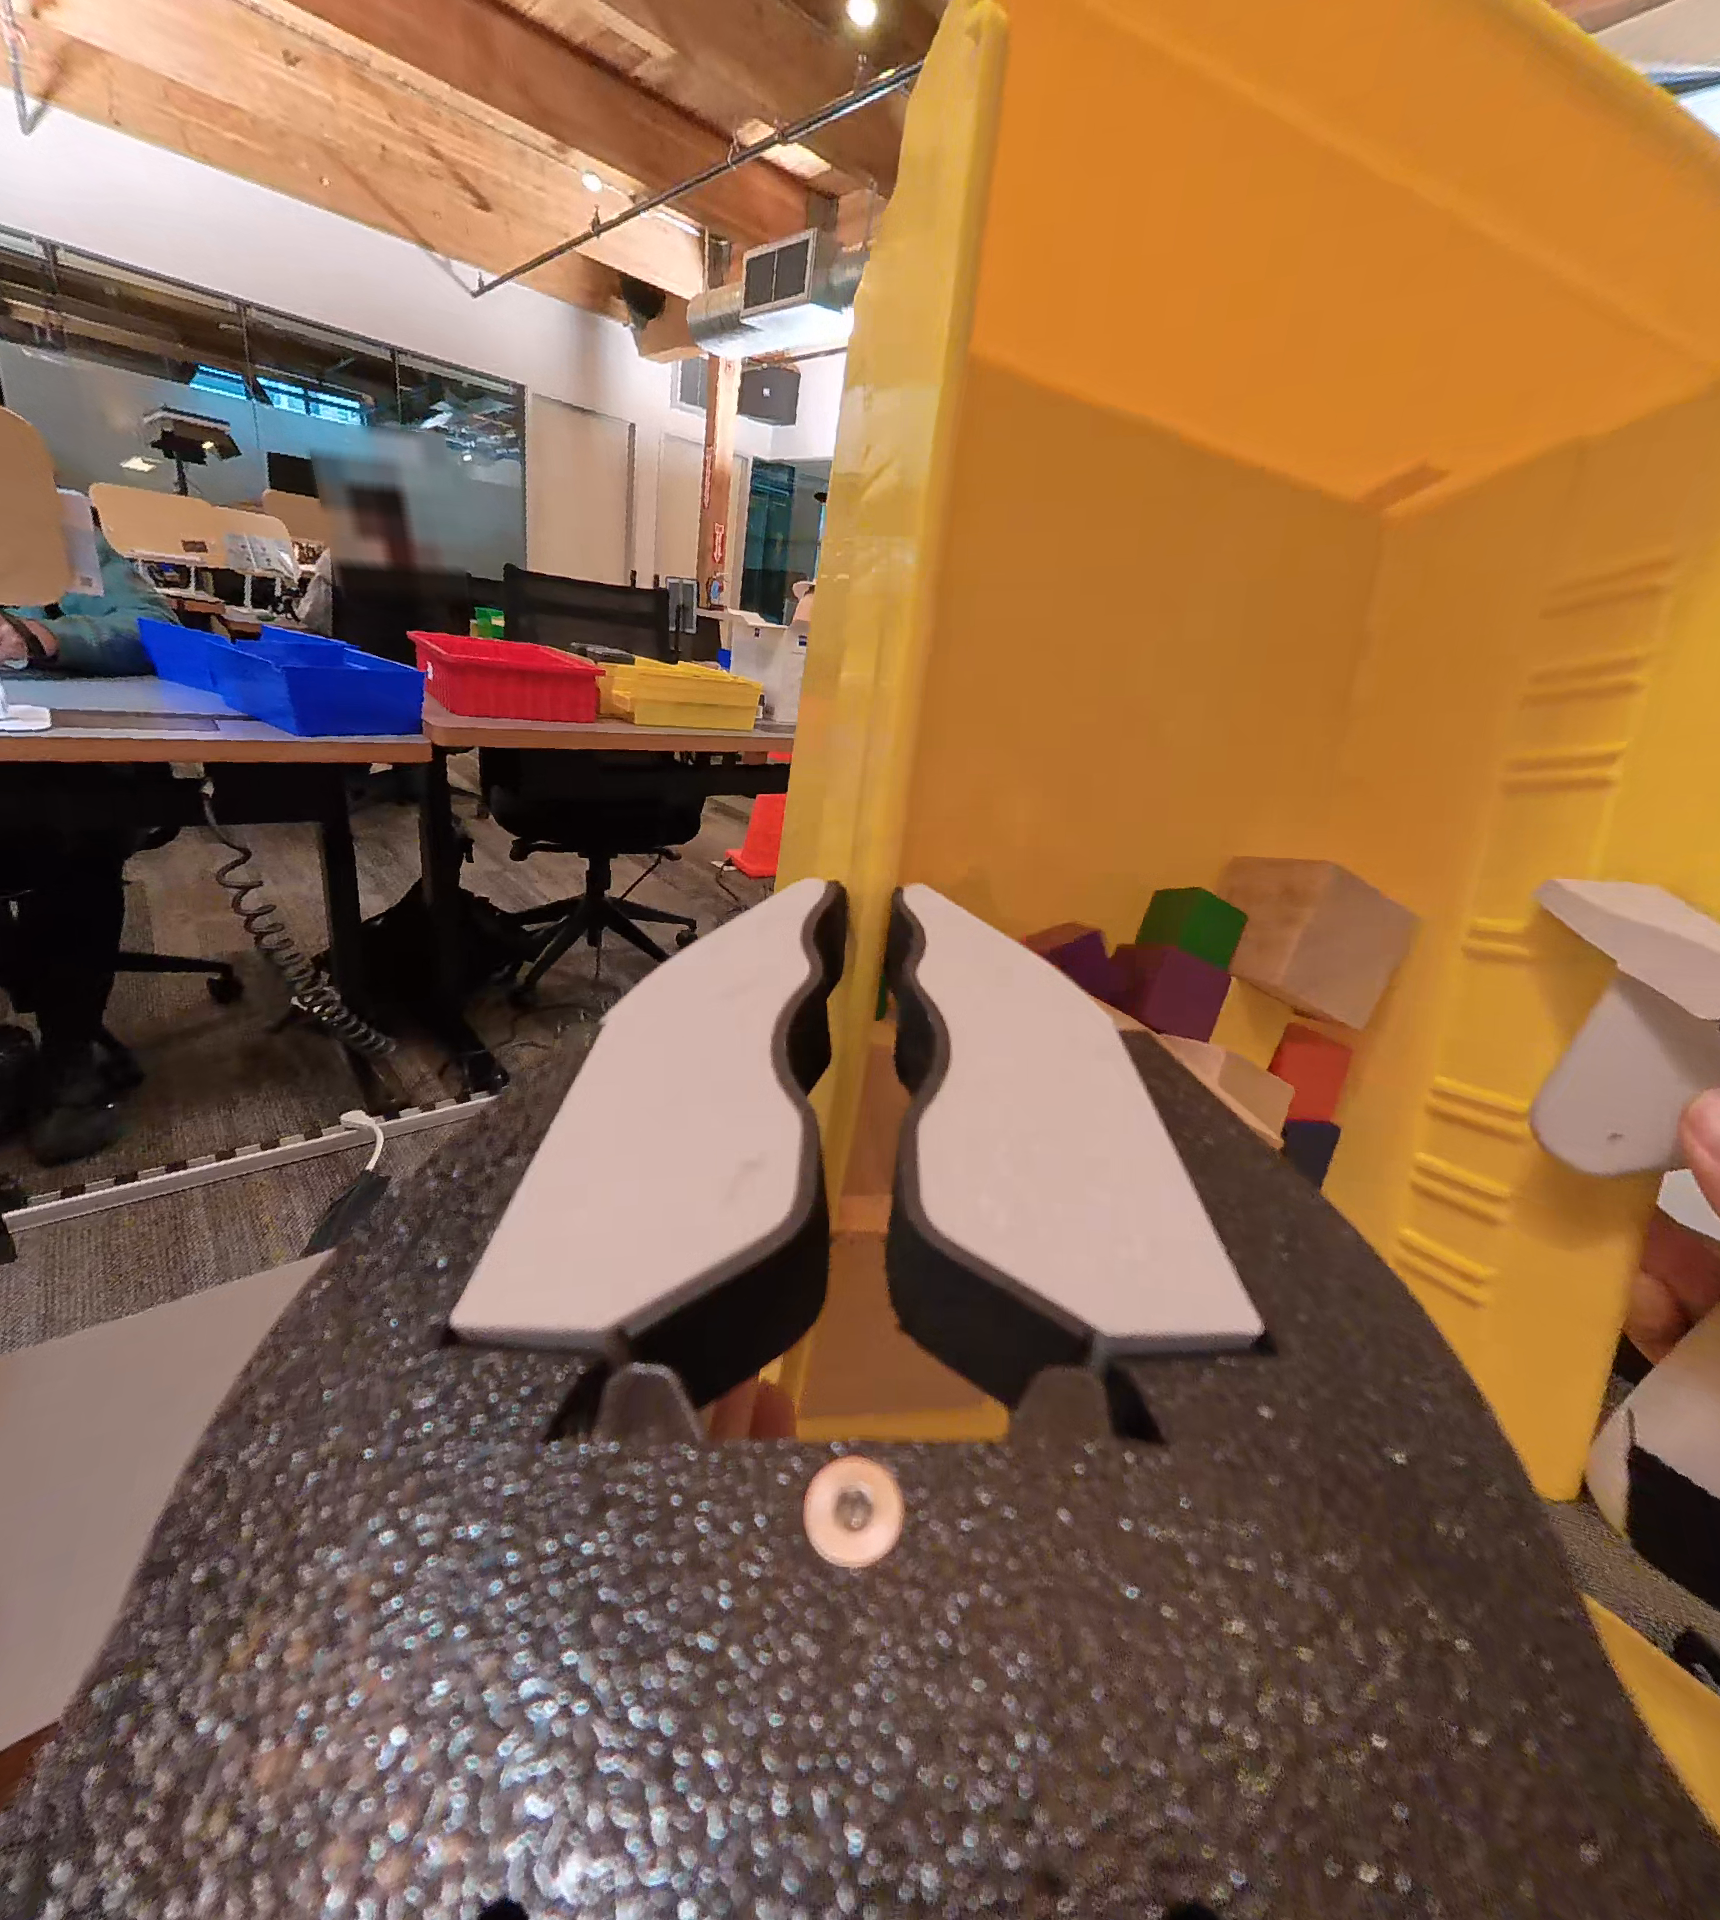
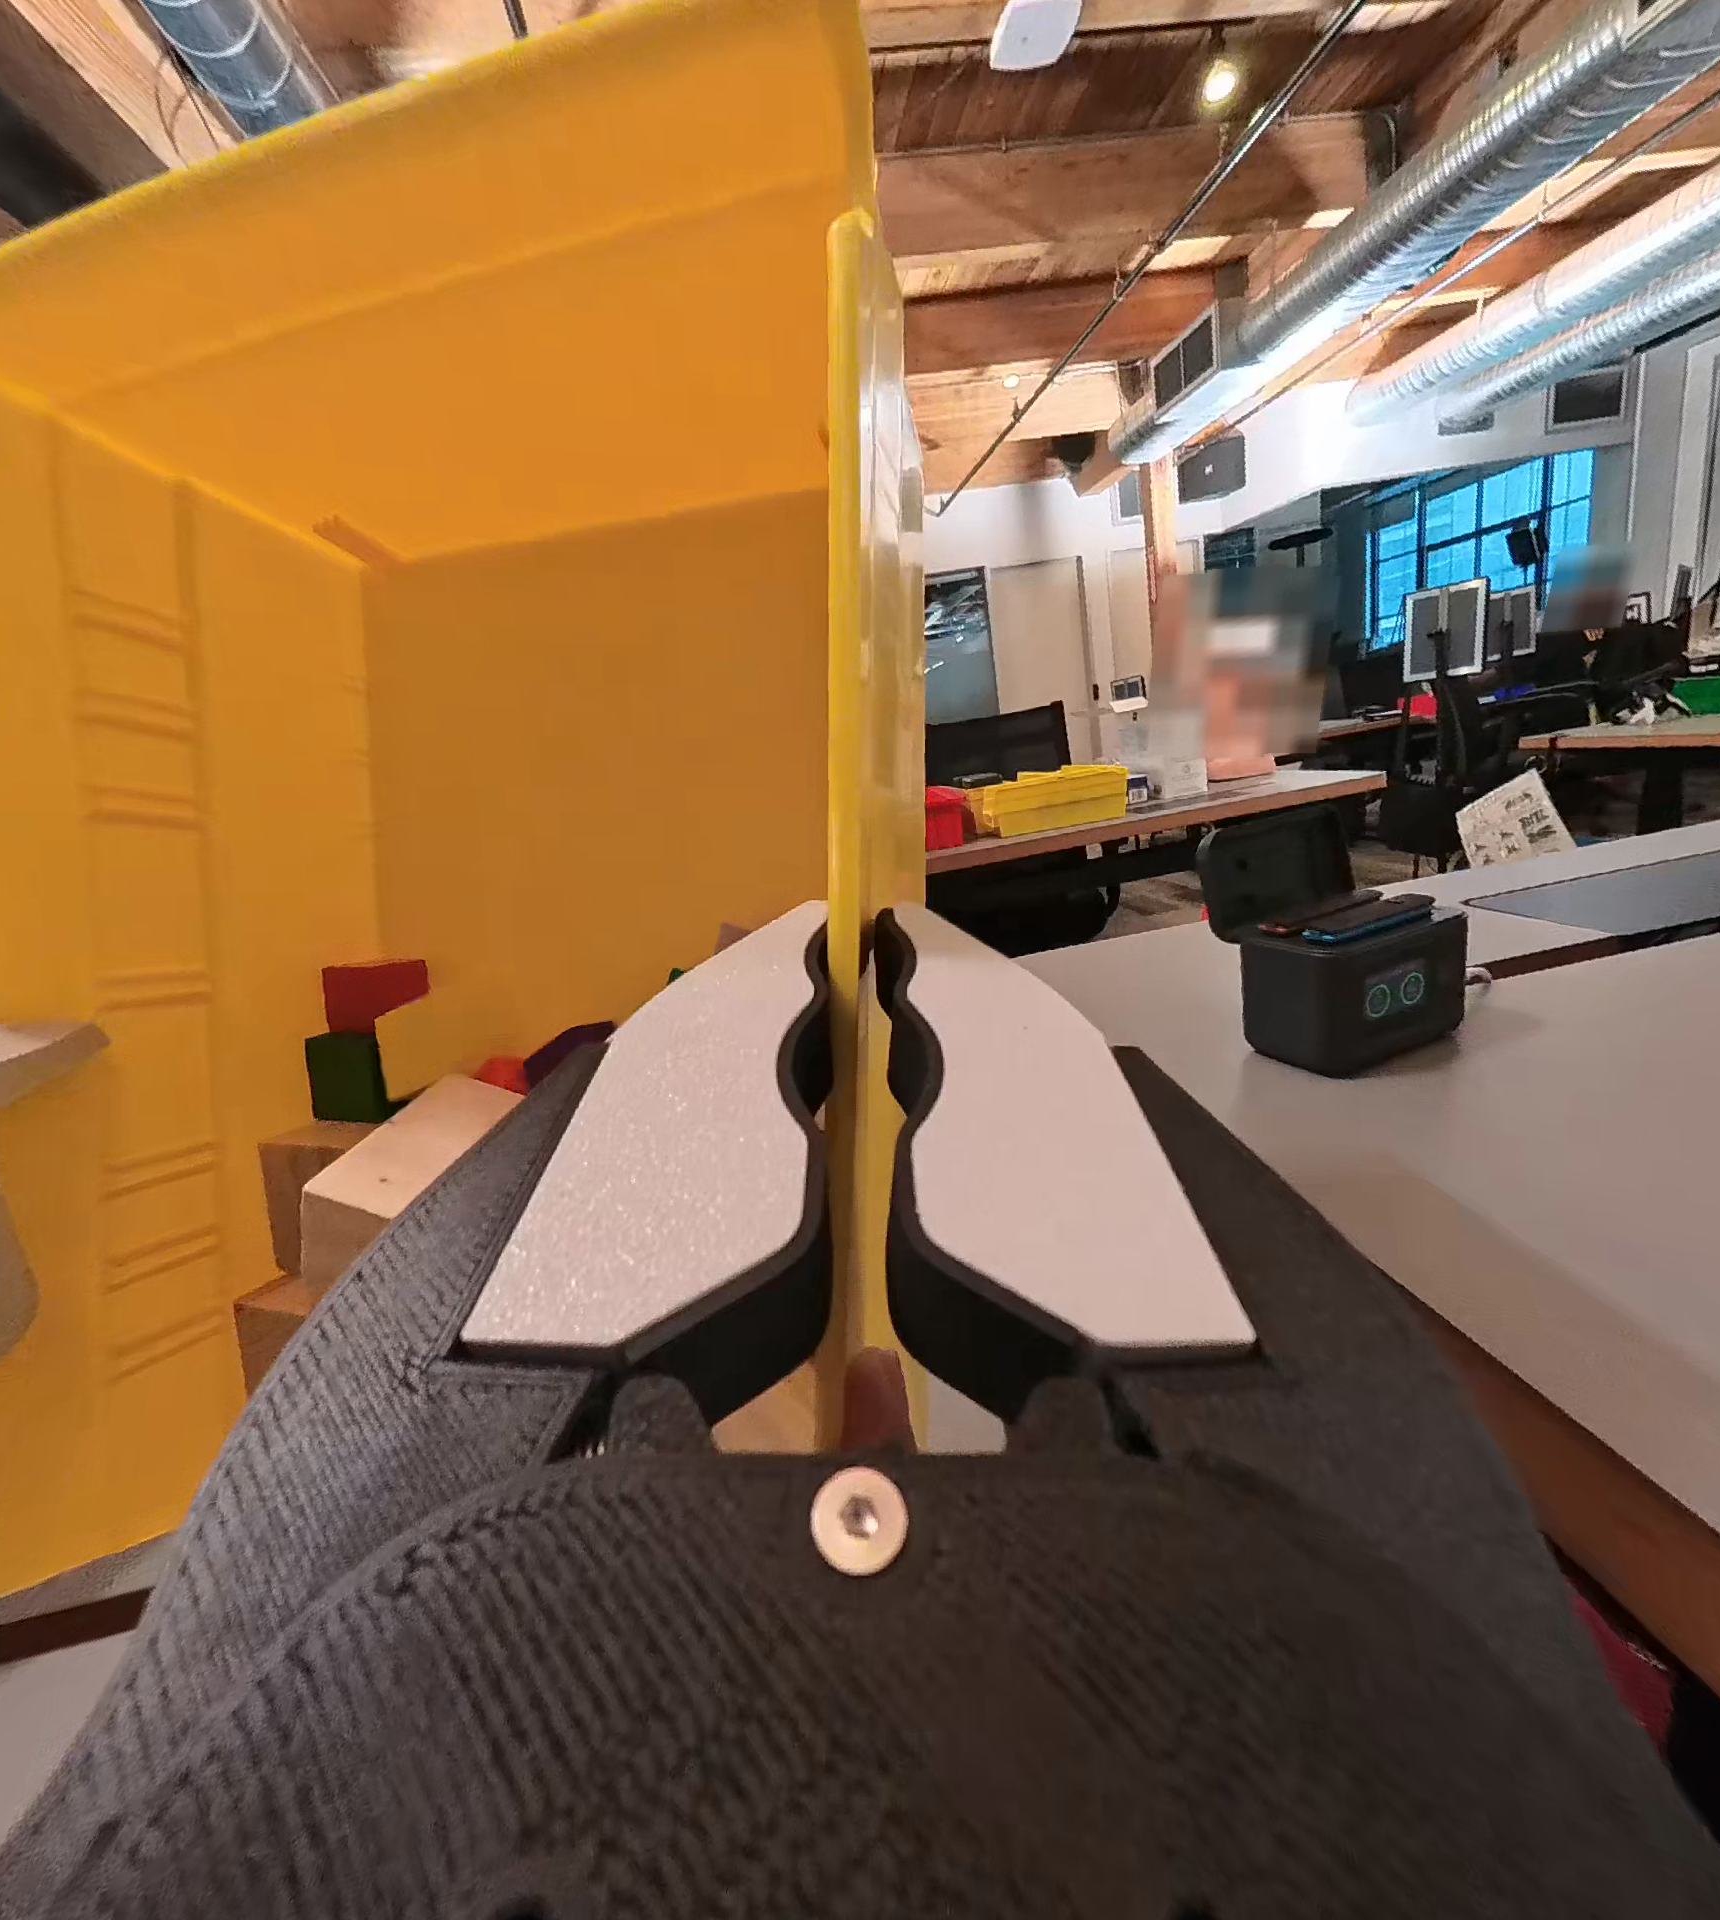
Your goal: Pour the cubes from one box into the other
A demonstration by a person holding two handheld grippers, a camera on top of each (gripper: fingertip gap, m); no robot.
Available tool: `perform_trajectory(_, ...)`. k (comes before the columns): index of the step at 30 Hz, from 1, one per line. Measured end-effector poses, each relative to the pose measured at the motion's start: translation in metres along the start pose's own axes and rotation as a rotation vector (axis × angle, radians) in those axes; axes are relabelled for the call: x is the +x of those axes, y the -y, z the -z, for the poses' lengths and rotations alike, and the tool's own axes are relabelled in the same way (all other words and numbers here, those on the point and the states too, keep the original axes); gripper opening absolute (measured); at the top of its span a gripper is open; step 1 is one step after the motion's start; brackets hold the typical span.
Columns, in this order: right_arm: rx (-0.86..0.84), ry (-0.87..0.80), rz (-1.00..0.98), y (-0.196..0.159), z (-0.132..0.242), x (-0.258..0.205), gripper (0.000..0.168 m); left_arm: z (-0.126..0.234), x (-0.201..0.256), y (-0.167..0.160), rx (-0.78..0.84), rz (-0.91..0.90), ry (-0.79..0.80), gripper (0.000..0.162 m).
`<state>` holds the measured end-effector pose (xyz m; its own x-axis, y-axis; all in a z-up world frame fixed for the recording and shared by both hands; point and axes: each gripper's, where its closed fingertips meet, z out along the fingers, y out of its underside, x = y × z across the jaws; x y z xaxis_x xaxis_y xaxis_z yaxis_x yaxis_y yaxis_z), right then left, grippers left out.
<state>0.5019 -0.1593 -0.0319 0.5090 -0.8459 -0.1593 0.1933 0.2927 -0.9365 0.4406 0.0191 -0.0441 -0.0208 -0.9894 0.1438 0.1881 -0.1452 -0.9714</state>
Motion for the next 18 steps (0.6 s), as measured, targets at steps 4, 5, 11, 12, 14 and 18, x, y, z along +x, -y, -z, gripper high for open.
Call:
perform_trajectory(4,0.026,-0.001,0.0,0.004,-0.001,-0.002,0.005,0.002,0.001,0.006,0.03,-0.01,-0.004,0.007)
perform_trajectory(5,0.029,-0.001,0.011,0.006,-0.001,-0.003,0.005,0.003,0.0,0.006,0.031,-0.008,0.0,0.007)
perform_trajectory(11,0.091,0.047,0.038,0.02,-0.001,-0.014,0.006,0.007,-0.004,0.012,0.076,0.042,0.029,0.006)
perform_trajectory(12,0.097,0.042,0.037,0.021,-0.001,-0.014,0.005,0.007,-0.004,0.013,0.082,0.051,0.027,0.006)
perform_trajectory(14,0.1,0.029,0.053,0.021,-0.002,-0.013,0.005,0.007,-0.002,0.014,0.08,0.058,0.029,0.006)
perform_trajectory(18,0.097,0.046,0.064,0.024,-0.002,-0.018,0.006,0.007,-0.006,0.012,0.069,0.084,0.043,0.006)
